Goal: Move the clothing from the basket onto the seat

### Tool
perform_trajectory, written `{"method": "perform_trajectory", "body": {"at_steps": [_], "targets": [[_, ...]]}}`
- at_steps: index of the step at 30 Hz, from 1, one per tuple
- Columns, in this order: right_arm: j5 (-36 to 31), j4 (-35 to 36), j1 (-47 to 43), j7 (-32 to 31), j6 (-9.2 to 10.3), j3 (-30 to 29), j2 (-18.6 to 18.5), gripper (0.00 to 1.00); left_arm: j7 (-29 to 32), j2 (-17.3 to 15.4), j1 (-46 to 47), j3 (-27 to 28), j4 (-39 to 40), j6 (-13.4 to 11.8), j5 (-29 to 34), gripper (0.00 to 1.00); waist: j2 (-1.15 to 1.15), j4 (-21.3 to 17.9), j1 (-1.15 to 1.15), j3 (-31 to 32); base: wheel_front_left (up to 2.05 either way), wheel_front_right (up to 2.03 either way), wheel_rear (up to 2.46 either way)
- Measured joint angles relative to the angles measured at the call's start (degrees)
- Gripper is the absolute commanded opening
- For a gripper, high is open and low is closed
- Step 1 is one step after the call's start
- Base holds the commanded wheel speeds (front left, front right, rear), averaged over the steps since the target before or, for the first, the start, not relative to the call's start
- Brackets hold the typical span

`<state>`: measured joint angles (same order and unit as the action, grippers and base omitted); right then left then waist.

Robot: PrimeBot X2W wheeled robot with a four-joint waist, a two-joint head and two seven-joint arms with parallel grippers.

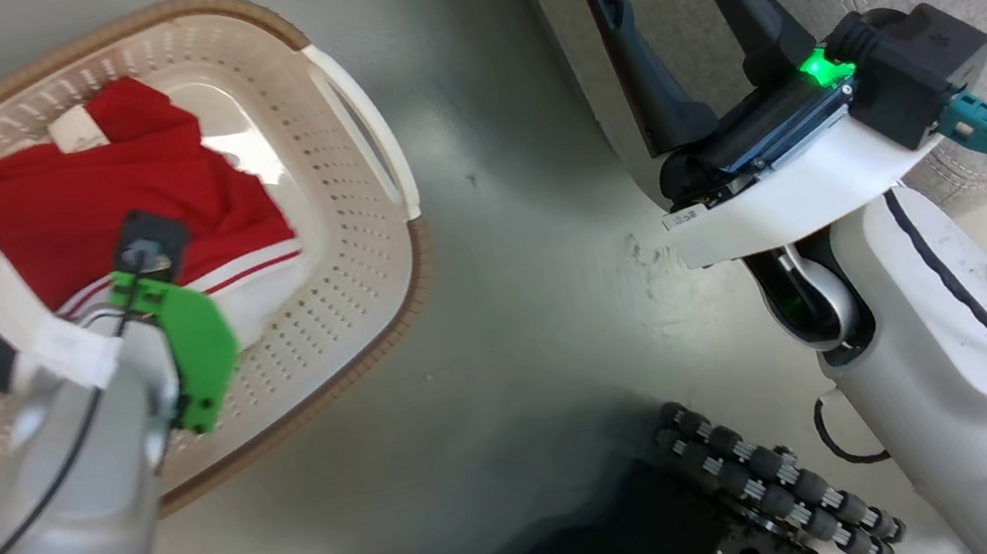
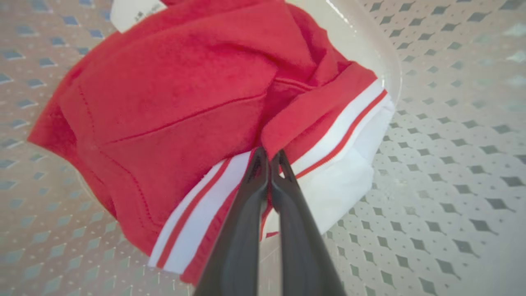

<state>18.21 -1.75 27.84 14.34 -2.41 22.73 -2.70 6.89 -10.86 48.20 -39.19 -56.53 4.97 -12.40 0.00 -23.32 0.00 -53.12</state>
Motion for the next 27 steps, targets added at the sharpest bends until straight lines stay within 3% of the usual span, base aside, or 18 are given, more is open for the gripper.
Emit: {"method": "perform_trajectory", "body": {"at_steps": [13, 27], "targets": [[-1.9, -3.4, -0.1, 0.1, 0.08, -1.7, -3.0, 1.00, -9.0, 6.7, -0.2, -0.1, 1.7, 0.1, -1.8, 0.00, 0.00, 5.0, 0.00, 6.4, 0.00, 0.00, 0.00], [-2.6, -6.0, -1.5, 0.1, 0.99, -2.6, -5.1, 1.00, -18.3, 8.3, -4.3, 2.6, 4.1, 0.7, -8.3, 0.00, 0.00, 12.2, 0.00, 15.3, 0.00, 0.00, 0.00]]}}
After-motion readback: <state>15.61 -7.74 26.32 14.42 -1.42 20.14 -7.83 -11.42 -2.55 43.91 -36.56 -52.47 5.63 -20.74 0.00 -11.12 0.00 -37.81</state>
